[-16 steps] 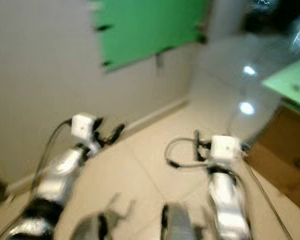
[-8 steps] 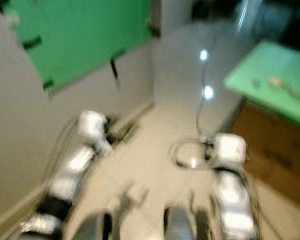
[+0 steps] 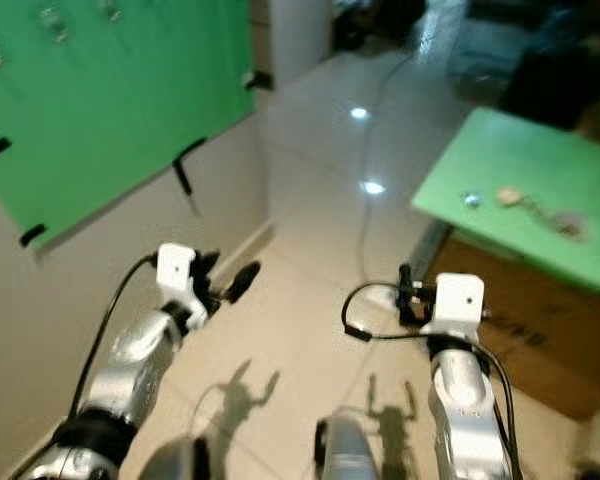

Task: Hang keys on a hook

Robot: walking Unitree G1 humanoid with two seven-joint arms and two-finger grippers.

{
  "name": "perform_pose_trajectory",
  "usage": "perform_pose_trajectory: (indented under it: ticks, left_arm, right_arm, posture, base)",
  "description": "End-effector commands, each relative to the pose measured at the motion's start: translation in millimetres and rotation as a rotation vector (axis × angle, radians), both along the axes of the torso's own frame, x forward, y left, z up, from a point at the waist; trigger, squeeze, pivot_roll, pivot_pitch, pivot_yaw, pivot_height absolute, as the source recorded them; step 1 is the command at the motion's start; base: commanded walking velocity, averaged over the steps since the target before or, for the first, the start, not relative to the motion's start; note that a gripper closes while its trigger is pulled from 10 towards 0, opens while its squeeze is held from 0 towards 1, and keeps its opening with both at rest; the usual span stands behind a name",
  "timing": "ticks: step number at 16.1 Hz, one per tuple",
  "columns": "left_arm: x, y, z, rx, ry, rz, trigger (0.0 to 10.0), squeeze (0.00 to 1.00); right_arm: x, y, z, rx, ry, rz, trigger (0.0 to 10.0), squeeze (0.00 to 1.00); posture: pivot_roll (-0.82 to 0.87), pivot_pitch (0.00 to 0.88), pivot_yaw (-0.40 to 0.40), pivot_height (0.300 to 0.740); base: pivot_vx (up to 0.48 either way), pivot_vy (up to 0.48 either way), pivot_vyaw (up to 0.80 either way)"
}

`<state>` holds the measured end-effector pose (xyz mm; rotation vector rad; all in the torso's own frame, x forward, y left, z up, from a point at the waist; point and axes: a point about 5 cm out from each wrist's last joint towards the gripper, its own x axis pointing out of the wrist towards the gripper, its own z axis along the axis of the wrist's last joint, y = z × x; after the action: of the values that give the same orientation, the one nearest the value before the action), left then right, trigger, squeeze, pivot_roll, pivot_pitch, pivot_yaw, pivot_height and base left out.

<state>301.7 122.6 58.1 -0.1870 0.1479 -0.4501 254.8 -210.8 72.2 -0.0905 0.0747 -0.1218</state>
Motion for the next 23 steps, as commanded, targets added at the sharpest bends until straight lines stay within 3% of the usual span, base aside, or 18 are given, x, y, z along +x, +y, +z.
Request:
perform_pose_trajectory:
  ticks: [1,4,9,13,16,23]
  left_arm:
    - [-0.7,6.9,-1,0.018,0.009,0.026,10.0,0.00]
    - [-4.9,3.9,2,-0.005,-0.013,0.019,10.0,0.00]
    - [-5.8,-2.0,4,0.005,-0.038,0.003,10.0,0.00]
    - [-9.8,-3.3,7,-0.009,-0.075,-0.031,10.0,0.00]
    - [-10.8,-5.7,12,-0.019,-0.110,-0.062,10.0,0.00]
    - [1.0,3.1,5,0.043,-0.051,-0.004,10.0,0.00]
  right_arm:
    - [4.2,11.0,3,0.015,-0.006,0.046,10.0,0.00]
    - [6.0,13.6,1,-0.003,0.011,0.067,10.0,0.00]
    - [6.4,18.2,2,-0.020,0.009,0.089,10.0,0.00]
    - [3.4,11.5,-2,0.005,0.031,0.069,10.0,0.00]
    - [5.4,13.7,-3,0.007,0.048,0.074,10.0,0.00]
    - [6.8,12.3,-2,-0.006,0.047,0.055,10.0,0.00]
  posture:
    - [-0.10,0.000,0.023,0.706]
    - [-0.09,0.000,0.014,0.739]
    - [-0.10,0.000,0.019,0.740]
    - [-0.11,0.000,0.015,0.740]
    - [-0.11,0.000,0.015,0.740]
    - [-0.12,0.000,0.025,0.740]
  base:
    - [0.000,0.000,0.00]
    - [0.000,0.000,0.00]
    - [0.352,-0.320,0.00]
    - [0.326,-0.345,0.00]
    - [0.000,-0.465,0.00]
    - [0.000,-0.069,-0.54]
